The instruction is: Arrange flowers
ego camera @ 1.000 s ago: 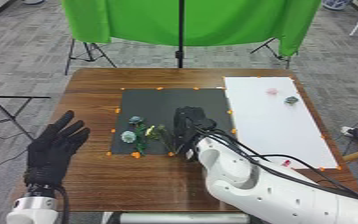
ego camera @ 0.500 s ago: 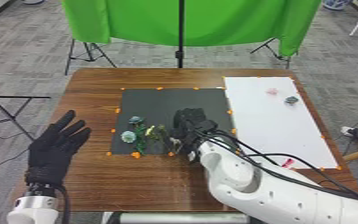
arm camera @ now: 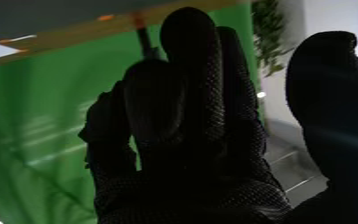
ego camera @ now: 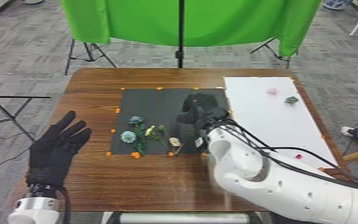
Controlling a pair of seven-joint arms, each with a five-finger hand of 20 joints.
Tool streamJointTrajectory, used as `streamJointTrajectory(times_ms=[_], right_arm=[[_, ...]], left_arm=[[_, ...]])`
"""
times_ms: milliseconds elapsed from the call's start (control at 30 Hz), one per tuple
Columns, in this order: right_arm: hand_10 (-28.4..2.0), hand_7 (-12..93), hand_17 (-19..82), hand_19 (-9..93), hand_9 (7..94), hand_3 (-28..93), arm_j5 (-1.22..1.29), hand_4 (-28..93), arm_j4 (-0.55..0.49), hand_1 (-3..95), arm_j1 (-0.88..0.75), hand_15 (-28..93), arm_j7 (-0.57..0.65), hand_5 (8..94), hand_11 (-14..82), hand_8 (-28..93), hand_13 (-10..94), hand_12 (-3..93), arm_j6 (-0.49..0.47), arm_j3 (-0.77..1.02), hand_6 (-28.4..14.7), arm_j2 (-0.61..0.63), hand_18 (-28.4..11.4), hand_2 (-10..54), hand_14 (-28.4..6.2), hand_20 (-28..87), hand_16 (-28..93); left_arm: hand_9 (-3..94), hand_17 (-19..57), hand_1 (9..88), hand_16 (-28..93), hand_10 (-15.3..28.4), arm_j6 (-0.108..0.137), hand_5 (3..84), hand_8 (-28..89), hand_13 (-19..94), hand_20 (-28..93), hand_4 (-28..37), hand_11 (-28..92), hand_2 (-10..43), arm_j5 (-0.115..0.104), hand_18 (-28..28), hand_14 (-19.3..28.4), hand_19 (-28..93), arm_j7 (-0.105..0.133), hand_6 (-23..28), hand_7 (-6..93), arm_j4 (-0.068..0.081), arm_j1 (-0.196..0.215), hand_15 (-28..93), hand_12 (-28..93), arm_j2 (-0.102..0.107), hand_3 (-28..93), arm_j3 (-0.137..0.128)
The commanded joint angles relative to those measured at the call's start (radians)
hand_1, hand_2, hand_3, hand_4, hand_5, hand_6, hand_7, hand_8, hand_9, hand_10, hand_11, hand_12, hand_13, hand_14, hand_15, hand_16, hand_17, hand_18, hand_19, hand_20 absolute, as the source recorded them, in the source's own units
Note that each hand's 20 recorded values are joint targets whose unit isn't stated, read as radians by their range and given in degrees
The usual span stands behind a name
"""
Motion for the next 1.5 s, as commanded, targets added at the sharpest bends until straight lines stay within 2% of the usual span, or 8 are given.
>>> streamJointTrajectory(times_ms=[33, 267, 500, 633, 1000, 1200, 1300, 1500], right_arm=[[-11.4, 14, 25, 84, 78.5, 78, 0.06, -28, 0.051, 33.2, 0.103, 71, 0.053, 68.9, 33.2, -12, 66, 17.2, 0.072, 0.105, 0.4, 0.195, -22.9, -8.1, -9.9, 45, 17], [-13.3, 15, 22, 82, 68.8, 80, 0.127, -28, 0.234, 32.9, 0.219, 70, 0.139, 64.7, 27.7, -13, 60, 15.2, 0.026, 0.041, 0.2, 0.263, -22.1, -8.1, -10.7, 43, 15], [-15.4, 17, 19, 81, 55.5, 82, 0.146, -28, 0.377, 31.8, 0.225, 70, 0.206, 55.7, 22.4, -14, 50, 13.7, -0.16, 0.053, -0.2, 0.249, -21.6, -9.1, -12.9, 43, 10], [-15.4, 17, 18, 80, 52.2, 82, 0.169, -28, 0.397, 31.3, 0.162, 69, 0.197, 52.7, 20.4, -14, 47, 13.5, -0.25, 0.122, 0.2, 0.242, -21.5, -9.4, -13.5, 43, 9], [-15.5, 16, 17, 79, 50.5, 83, 0.162, -28, 0.417, 31.3, 0.05, 68, 0.2, 49.0, 18.6, -14, 46, 13.5, -0.322, 0.2, 1.2, 0.199, -22.0, -9.5, -13.5, 43, 8], [-14.4, 17, 17, 79, 53.1, 82, 0.103, -28, 0.448, 33.1, 0.059, 67, 0.177, 51.3, 18.2, -14, 49, 13.3, -0.371, 0.175, 3.9, 0.178, -22.5, -9.5, -12.6, 44, 8], [-11.7, 17, 19, 78, 59.9, 80, 0.031, -28, 0.454, 36.4, 0.063, 64, 0.165, 58.8, 18.4, -15, 56, 13.3, -0.367, 0.137, 5.9, 0.183, -22.8, -9.5, -10.4, 44, 9], [-5.0, 14, 24, 81, 84.9, 65, -0.032, -28, 0.451, 49.9, 0.049, 64, 0.171, 81.5, 14.1, -4, 70, 23.9, -0.286, 0.097, 7.2, 0.196, -20.0, -9.5, -4.3, 44, 17]], left_arm=[[36.4, -8.9, 23.9, -9, 21.0, 0.006, 40.5, -9, 25, 9, -25.9, 23, 7.6, -0.005, 28.4, 28.4, 58, 0.007, 9.9, 9.8, -0.002, 0.019, 51, 10, 0.001, 78, -0.001], [36.4, -8.9, 23.8, -9, 21.1, 0.008, 40.5, -9, 25, 9, -26.0, 23, 7.6, -0.011, 28.4, 28.4, 58, 0.018, 9.9, 9.9, 0.0, 0.018, 51, 10, 0.007, 78, 0.003], [36.3, -8.8, 23.7, -9, 21.0, -0.001, 40.4, -9, 25, 9, -26.1, 23, 7.5, 0.002, 28.4, 28.4, 58, 0.008, 9.9, 9.8, -0.001, 0.008, 51, 10, -0.002, 78, 0.0], [36.3, -8.9, 23.7, -9, 21.0, -0.002, 40.4, -9, 25, 9, -26.1, 23, 7.5, 0.003, 28.4, 28.4, 58, 0.002, 9.9, 9.8, -0.001, 0.004, 51, 10, -0.005, 78, -0.002], [36.3, -8.9, 23.7, -9, 21.0, 0.011, 40.4, -9, 25, 9, -26.0, 23, 7.5, -0.016, 28.4, 28.4, 58, 0.025, 9.9, 9.9, 0.002, 0.005, 51, 10, 0.008, 78, 0.004], [36.4, -8.8, 23.8, -9, 21.0, -0.003, 40.4, -9, 25, 9, -26.0, 23, 7.5, -0.005, 28.4, 28.4, 58, 0.011, 9.9, 9.9, 0.006, -0.005, 51, 10, -0.002, 78, 0.005], [36.3, -8.8, 23.8, -9, 21.0, 0.0, 40.4, -9, 25, 9, -25.9, 23, 7.5, -0.009, 28.4, 28.4, 58, 0.018, 9.9, 10.0, 0.007, -0.006, 51, 10, 0.001, 78, 0.008], [36.3, -8.8, 23.8, -9, 21.0, -0.003, 40.4, -9, 25, 9, -25.9, 23, 7.5, -0.005, 28.4, 28.4, 58, 0.01, 9.9, 9.9, 0.005, 0.004, 51, 10, -0.007, 78, 0.002]])
